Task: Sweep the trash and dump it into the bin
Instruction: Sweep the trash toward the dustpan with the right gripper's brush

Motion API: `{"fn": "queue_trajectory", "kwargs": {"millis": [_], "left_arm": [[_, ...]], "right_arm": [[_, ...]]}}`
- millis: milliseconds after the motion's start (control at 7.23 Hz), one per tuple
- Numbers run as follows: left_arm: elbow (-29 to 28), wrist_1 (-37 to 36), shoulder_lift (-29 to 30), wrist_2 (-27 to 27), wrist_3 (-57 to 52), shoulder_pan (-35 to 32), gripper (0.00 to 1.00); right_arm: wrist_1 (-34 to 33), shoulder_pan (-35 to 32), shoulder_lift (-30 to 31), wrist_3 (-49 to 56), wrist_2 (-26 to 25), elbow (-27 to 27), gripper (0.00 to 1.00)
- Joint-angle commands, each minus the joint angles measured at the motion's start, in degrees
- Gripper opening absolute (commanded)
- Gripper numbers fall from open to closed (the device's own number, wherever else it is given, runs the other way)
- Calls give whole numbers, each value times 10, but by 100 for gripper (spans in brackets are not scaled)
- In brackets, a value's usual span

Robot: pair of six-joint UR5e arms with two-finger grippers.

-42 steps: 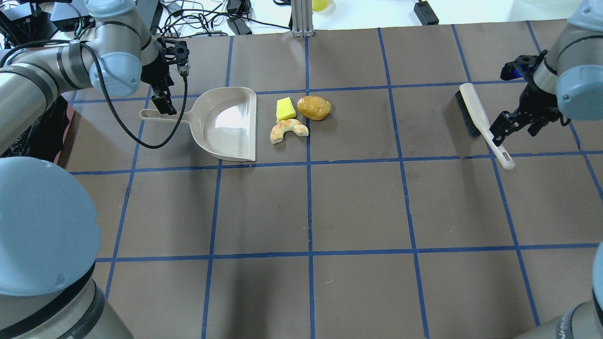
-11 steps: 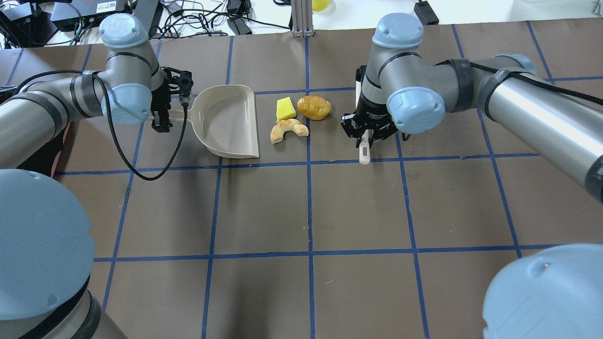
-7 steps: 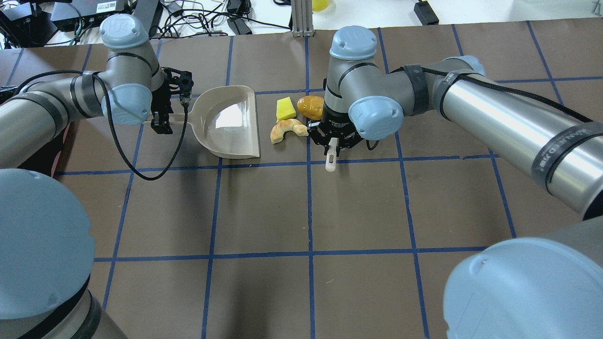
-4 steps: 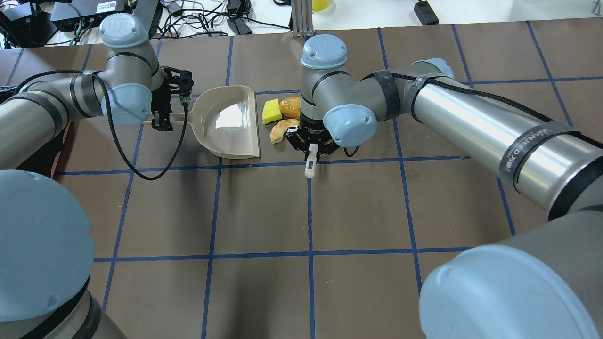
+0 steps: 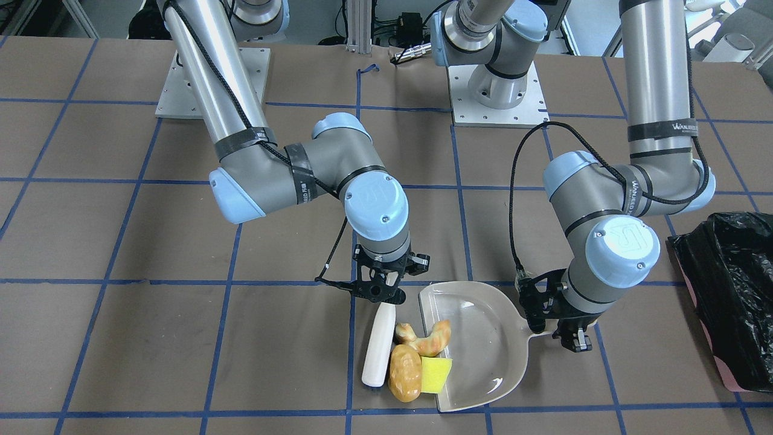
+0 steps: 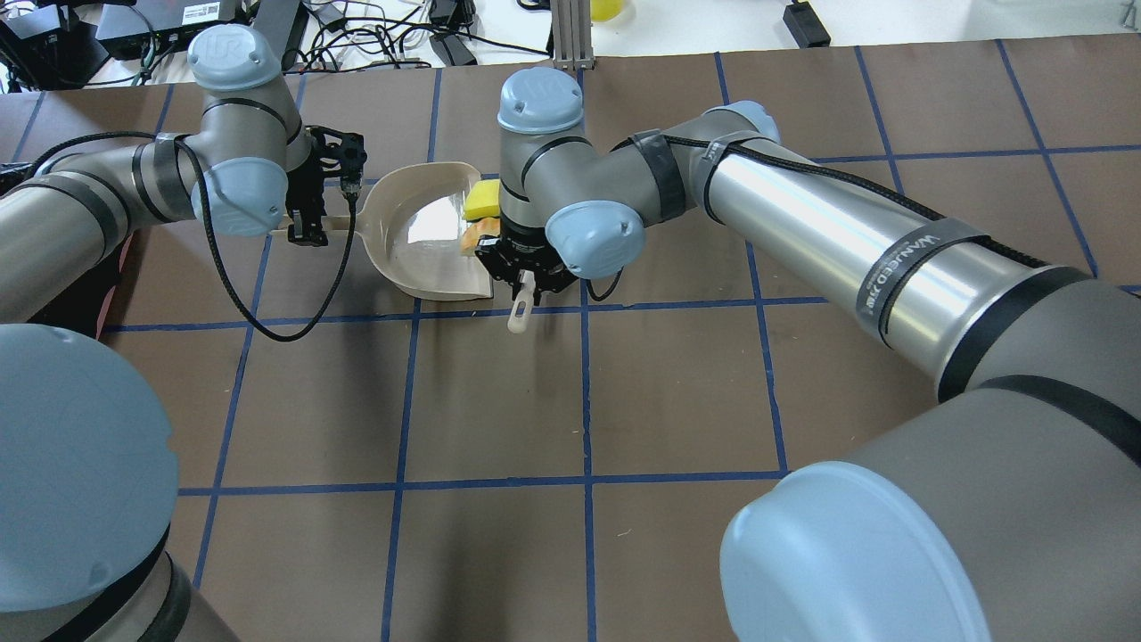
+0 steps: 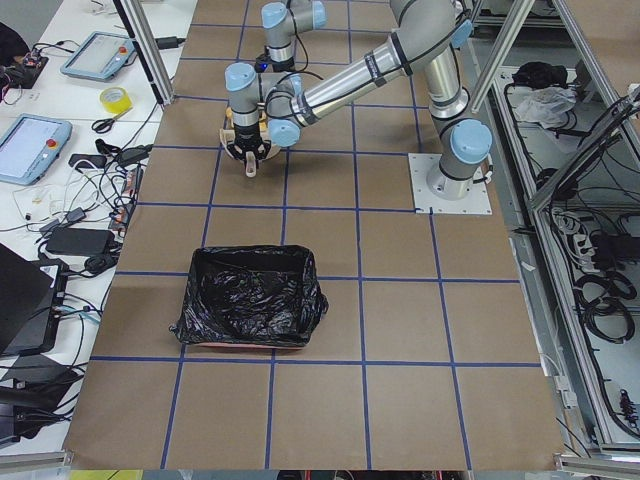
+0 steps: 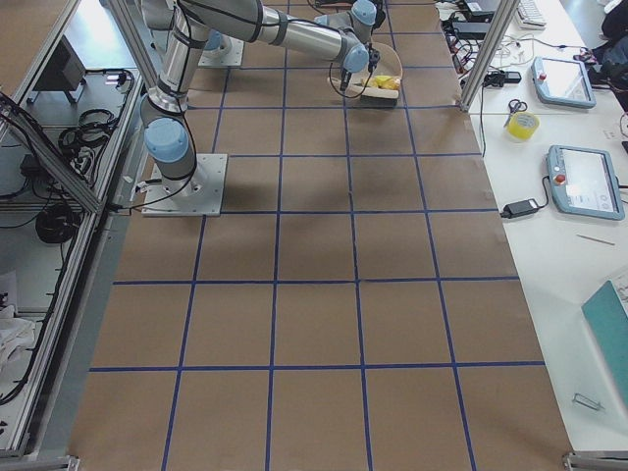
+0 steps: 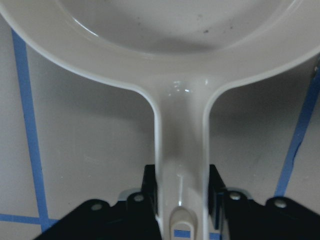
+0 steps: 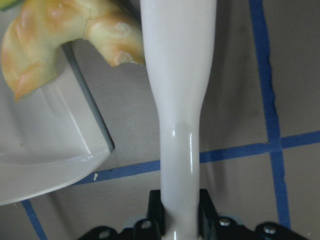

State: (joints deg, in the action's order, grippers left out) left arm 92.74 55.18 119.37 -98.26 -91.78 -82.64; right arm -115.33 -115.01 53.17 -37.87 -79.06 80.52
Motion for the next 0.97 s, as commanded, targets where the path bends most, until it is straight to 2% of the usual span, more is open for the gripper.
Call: {"fn": "queue_trajectory", "kwargs": {"millis": [0,276,829], "left_arm": [[0,-1,-1,0,0,-1,6],[1,0,-2,0,1,-1,5],[1,0,-4,1,1,-1,4]], "right_arm": [[-2,-28,-18,-20,13,-27,0],[-29,-42,-22,-37,50,-35,0],[-65,-86,-23,-80,78,-47,0]]}}
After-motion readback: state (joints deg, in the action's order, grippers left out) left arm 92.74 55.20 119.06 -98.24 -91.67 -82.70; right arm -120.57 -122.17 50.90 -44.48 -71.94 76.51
